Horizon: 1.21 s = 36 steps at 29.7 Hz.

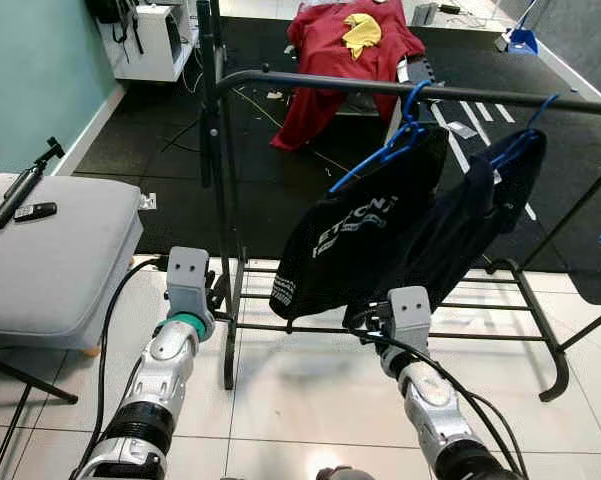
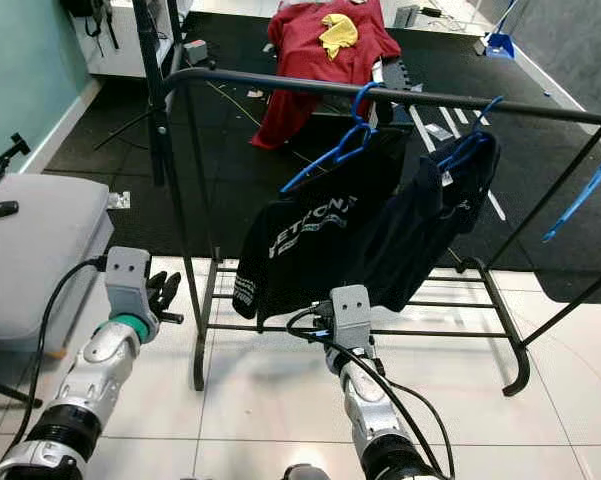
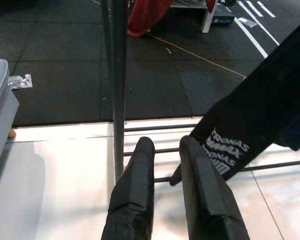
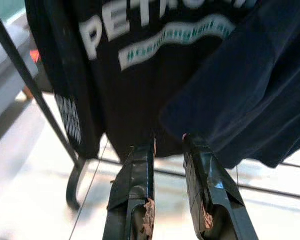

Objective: Hang hanger

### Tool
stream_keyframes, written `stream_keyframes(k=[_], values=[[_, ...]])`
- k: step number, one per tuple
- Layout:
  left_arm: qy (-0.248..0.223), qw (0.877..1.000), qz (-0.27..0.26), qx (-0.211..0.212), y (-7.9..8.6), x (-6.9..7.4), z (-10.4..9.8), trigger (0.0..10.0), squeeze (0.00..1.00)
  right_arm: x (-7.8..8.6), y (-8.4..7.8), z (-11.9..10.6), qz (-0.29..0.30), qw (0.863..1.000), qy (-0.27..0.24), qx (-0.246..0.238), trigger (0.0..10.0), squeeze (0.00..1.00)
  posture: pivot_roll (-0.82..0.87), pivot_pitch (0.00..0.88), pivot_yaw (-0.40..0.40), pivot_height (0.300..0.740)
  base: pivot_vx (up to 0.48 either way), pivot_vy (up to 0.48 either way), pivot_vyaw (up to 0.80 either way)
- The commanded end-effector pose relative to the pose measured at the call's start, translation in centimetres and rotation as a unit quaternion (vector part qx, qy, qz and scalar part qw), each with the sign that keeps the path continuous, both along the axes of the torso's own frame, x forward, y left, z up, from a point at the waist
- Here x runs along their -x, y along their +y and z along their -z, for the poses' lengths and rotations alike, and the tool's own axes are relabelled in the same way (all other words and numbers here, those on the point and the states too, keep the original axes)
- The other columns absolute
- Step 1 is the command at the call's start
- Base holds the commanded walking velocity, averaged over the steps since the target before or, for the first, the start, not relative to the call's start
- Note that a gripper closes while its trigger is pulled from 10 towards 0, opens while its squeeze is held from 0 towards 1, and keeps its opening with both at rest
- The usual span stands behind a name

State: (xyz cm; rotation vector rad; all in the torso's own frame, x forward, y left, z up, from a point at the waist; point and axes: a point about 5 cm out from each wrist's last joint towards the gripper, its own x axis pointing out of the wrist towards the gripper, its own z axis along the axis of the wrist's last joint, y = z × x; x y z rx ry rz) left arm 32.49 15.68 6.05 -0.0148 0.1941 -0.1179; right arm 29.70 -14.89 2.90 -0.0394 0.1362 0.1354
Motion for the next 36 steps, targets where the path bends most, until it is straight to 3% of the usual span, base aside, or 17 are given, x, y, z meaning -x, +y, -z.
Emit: stream_keyframes(k=[1,4,12,27,36], values=[[0.003,1.0,0.005,0.008,-0.4,0.1,0.2,10.0,0.0,0.0,-0.4,-0.7,0.006,0.999,-0.033,-0.002,10.0,0.0,-0.08,0.0,0.017,0.74,0.0,0.0,0.0],[-0.013,1.0,0.009,0.014,-0.5,0.0,-0.4,10.0,0.0,-0.1,-0.3,-2.1,0.0,0.996,-0.086,-0.009,10.0,0.0,-0.08,0.0,0.015,0.74,0.0,0.0,0.0],[-0.047,0.999,0.005,0.024,-0.5,-0.1,-1.7,10.0,0.0,-0.3,-0.5,-3.0,0.005,0.994,-0.108,-0.015,10.0,0.0,-0.09,0.0,0.017,0.74,0.0,0.0,0.0],[-0.042,0.998,0.035,0.016,-2.4,0.4,-1.6,10.0,0.0,0.0,-1.0,-3.0,0.0,0.994,-0.106,-0.006,10.0,0.0,-0.1,0.017,0.016,0.74,0.0,-0.371,0.0],[-0.039,0.999,0.03,0.018,-2.2,0.4,-1.7,10.0,0.0,0.3,-1.1,-2.9,0.001,0.995,-0.102,-0.004,10.0,0.0,-0.1,0.025,0.014,0.74,0.0,-0.48,0.0]])
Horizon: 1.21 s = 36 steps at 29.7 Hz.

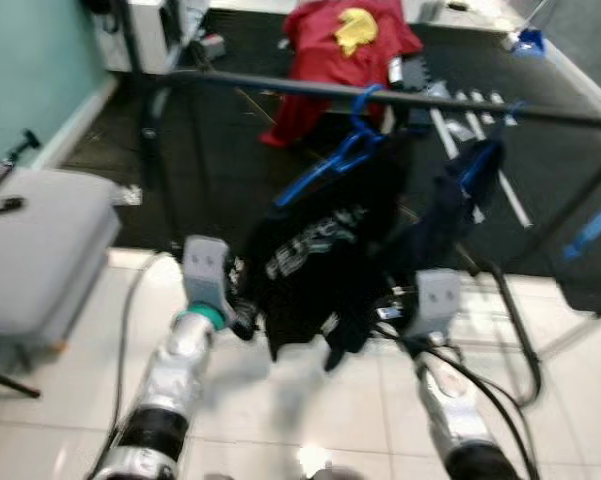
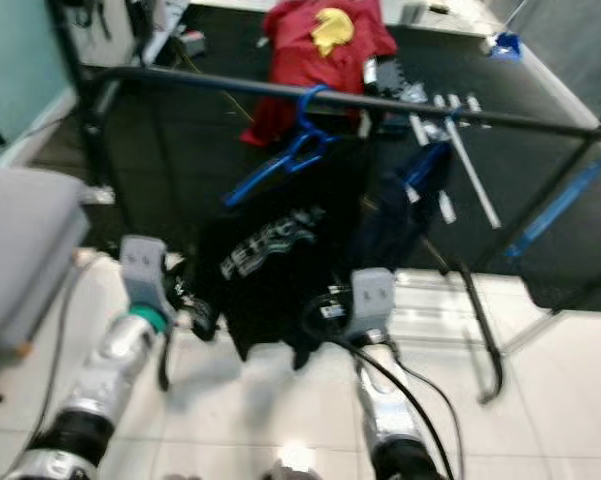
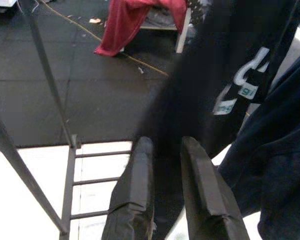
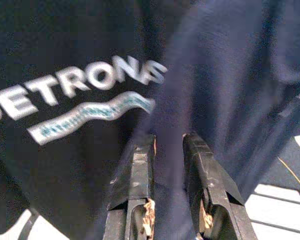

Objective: Hang hanger

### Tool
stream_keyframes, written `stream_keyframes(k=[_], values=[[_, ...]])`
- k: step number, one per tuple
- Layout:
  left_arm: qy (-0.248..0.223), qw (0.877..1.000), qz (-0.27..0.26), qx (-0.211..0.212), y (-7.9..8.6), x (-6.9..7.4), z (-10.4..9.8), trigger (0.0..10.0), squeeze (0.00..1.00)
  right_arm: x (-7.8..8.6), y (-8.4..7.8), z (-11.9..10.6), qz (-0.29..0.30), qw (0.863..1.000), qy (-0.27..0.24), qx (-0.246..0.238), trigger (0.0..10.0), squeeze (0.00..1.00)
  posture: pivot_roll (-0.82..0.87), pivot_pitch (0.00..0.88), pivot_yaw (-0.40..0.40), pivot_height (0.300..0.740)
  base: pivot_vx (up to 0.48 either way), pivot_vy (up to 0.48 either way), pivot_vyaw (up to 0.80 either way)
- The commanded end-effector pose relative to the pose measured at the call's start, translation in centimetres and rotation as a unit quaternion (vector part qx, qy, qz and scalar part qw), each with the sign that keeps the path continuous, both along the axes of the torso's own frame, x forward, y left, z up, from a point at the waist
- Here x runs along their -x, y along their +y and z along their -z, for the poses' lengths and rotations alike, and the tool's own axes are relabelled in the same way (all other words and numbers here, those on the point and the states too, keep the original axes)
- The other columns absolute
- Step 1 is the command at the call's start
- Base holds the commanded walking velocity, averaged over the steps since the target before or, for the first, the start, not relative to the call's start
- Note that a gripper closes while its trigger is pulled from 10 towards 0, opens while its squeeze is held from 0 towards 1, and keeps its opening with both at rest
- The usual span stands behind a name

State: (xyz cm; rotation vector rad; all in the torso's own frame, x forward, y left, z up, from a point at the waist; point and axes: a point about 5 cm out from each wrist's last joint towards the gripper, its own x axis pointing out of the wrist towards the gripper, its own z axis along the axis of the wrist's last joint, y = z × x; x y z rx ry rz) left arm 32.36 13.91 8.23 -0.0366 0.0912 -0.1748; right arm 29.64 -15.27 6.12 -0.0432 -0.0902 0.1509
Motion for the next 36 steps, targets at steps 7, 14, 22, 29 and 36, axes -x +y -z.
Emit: stream_keyframes(k=[7,14,22,29,36], values=[[0.012,1.0,0.001,-0.001,-0.22,0.29,0.44,10.0,0.0,0.27,-0.76,0.38,0.009,1.0,0.013,0.004,10.0,0.0,-0.1,0.026,0.013,0.74,0.0,-0.48,0.0],[0.012,1.0,0.002,-0.005,-0.2,0.24,0.34,10.0,0.0,0.29,-0.55,0.36,0.005,1.0,0.014,0.006,10.0,0.0,-0.1,0.021,0.014,0.74,0.0,-0.48,0.0],[0.029,1.0,0.003,0.003,0.13,0.09,0.54,10.0,0.0,0.38,-0.43,0.55,0.004,1.0,0.018,0.006,10.0,0.0,-0.1,0.017,0.012,0.74,0.0,0.36,0.0],[0.027,1.0,-0.005,-0.006,0.27,-0.18,0.37,10.0,0.0,0.34,-0.43,0.57,0.004,1.0,0.021,0.008,10.0,0.0,-0.1,0.013,0.014,0.74,0.0,0.206,0.0],[0.02,1.0,0.004,0.001,-0.16,-0.29,-0.03,10.0,0.0,0.34,-0.49,0.48,0.008,1.0,0.018,0.007,10.0,0.0,-0.1,0.015,0.015,0.74,0.0,0.0,0.0]])
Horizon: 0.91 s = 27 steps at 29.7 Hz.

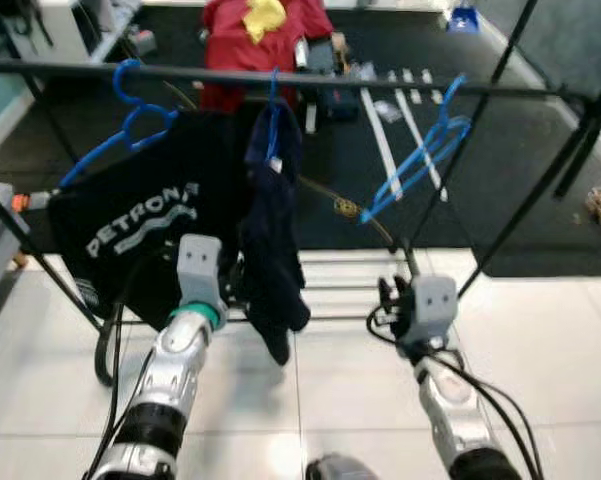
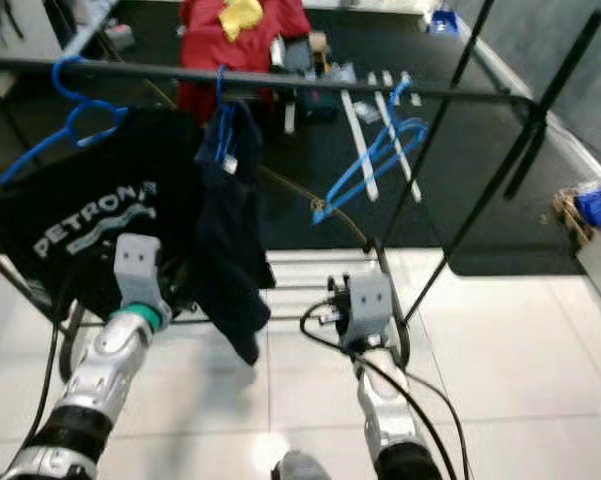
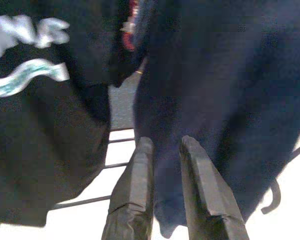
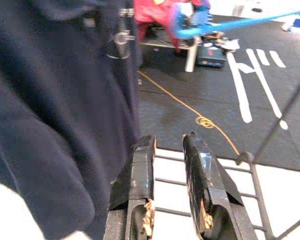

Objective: Hang hanger

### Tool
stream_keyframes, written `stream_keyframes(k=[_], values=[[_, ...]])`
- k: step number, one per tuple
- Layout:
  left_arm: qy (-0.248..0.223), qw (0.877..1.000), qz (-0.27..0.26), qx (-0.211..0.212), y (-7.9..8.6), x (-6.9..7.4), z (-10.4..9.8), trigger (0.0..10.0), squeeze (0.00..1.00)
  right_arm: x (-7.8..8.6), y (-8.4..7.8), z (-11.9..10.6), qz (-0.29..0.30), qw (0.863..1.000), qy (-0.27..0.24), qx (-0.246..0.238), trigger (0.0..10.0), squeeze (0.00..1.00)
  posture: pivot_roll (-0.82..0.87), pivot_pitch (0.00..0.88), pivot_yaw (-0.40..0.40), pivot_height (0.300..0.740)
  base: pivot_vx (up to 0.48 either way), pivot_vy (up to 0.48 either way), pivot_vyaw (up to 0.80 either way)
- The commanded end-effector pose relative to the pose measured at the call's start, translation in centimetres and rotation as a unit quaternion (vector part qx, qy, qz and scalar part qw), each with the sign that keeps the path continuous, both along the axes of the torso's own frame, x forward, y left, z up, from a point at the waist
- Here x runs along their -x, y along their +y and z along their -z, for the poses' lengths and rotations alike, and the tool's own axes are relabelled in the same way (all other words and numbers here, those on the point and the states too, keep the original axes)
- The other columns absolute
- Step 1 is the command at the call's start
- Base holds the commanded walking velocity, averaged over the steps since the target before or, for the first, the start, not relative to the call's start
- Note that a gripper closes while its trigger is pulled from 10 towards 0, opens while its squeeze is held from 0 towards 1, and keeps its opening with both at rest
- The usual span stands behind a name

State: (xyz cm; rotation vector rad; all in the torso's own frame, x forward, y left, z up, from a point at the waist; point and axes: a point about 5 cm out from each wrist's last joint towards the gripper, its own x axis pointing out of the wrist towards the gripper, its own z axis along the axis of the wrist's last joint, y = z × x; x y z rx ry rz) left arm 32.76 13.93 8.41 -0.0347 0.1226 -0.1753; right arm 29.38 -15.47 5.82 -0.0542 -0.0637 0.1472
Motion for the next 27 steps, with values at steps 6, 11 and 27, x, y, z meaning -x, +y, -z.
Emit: stream_keyframes(k=[6,11,27], values=[[-0.013,1.0,0.016,0.013,-1.0,0.2,-0.4,10.0,0.0,0.2,-0.6,-0.4,0.033,0.999,-0.018,-0.006,10.0,0.0,-0.1,0.021,0.016,0.74,0.0,0.0,0.0],[-0.034,0.999,0.019,0.027,-1.4,0.0,-1.3,10.0,0.0,-0.1,-1.0,-1.4,0.042,0.998,-0.04,-0.006,10.0,0.0,-0.11,0.023,0.022,0.74,0.0,0.0,0.0],[-0.055,0.997,0.033,0.041,-1.6,-0.2,-2.5,10.0,0.0,-1.1,-0.5,-3.8,0.018,0.997,-0.076,-0.014,10.0,0.0,-0.1,0.028,0.023,0.74,0.0,0.0,0.0]])
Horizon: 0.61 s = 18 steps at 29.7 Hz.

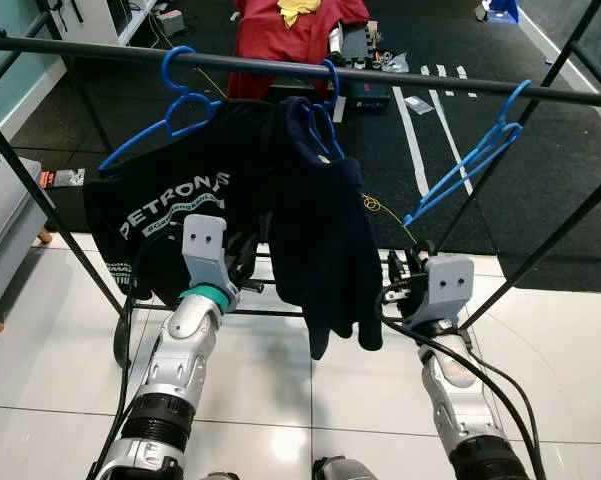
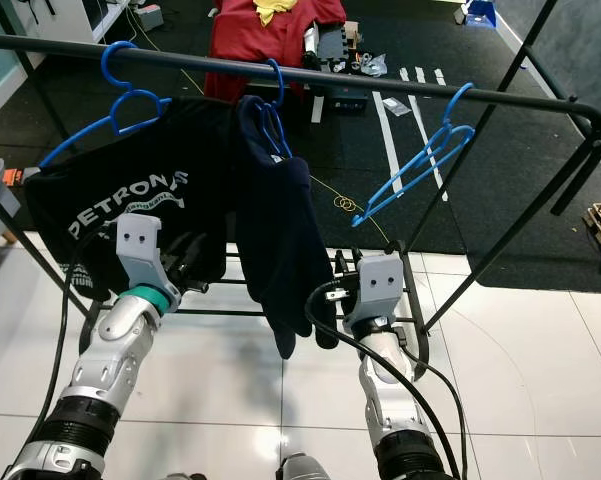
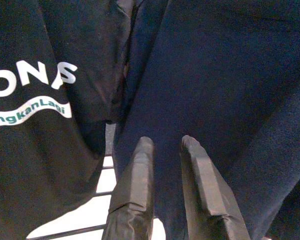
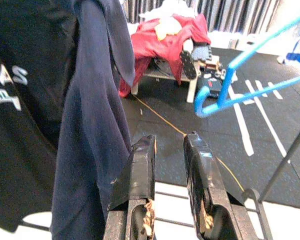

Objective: Hang hanger

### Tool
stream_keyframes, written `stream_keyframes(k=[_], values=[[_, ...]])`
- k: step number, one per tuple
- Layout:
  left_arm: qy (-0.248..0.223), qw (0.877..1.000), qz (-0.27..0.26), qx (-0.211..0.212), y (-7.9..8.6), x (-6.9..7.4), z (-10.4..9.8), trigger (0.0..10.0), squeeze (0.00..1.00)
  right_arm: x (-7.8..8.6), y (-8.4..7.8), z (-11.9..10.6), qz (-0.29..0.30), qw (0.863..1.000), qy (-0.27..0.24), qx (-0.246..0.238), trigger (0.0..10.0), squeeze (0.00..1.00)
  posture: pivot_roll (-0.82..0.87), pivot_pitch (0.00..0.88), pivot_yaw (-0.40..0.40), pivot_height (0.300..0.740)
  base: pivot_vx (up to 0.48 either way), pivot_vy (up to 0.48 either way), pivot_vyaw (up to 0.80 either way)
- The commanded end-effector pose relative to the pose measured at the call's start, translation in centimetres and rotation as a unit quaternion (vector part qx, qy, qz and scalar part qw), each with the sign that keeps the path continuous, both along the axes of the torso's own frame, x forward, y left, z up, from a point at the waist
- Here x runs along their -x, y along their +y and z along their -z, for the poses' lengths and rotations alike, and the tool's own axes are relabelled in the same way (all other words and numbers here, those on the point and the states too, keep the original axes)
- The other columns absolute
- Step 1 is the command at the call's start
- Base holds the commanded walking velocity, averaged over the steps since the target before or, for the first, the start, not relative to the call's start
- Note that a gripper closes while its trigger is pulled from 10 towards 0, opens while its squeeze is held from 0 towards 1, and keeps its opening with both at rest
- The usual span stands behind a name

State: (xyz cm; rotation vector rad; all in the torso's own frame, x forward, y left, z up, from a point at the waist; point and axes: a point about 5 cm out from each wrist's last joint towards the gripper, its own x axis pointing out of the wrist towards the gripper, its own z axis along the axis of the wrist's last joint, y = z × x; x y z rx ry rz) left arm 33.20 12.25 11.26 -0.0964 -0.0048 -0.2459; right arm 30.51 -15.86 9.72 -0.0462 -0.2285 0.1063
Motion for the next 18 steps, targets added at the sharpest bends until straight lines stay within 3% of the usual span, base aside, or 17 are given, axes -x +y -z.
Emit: stream_keyframes(k=[1,18], values=[[0.006,1.0,0.002,0.001,0.1,0.32,0.34,10.0,0.0,-0.03,0.04,-0.22,-0.002,1.0,-0.003,-0.004,10.0,0.0,-0.1,0.026,0.024,0.74,0.244,0.0,0.0],[-0.002,1.0,0.01,0.01,0.06,0.62,0.05,10.0,0.0,0.03,0.27,-0.45,-0.004,1.0,-0.007,-0.002,10.0,0.0,-0.09,0.006,0.012,0.74,0.333,0.0,0.0]])
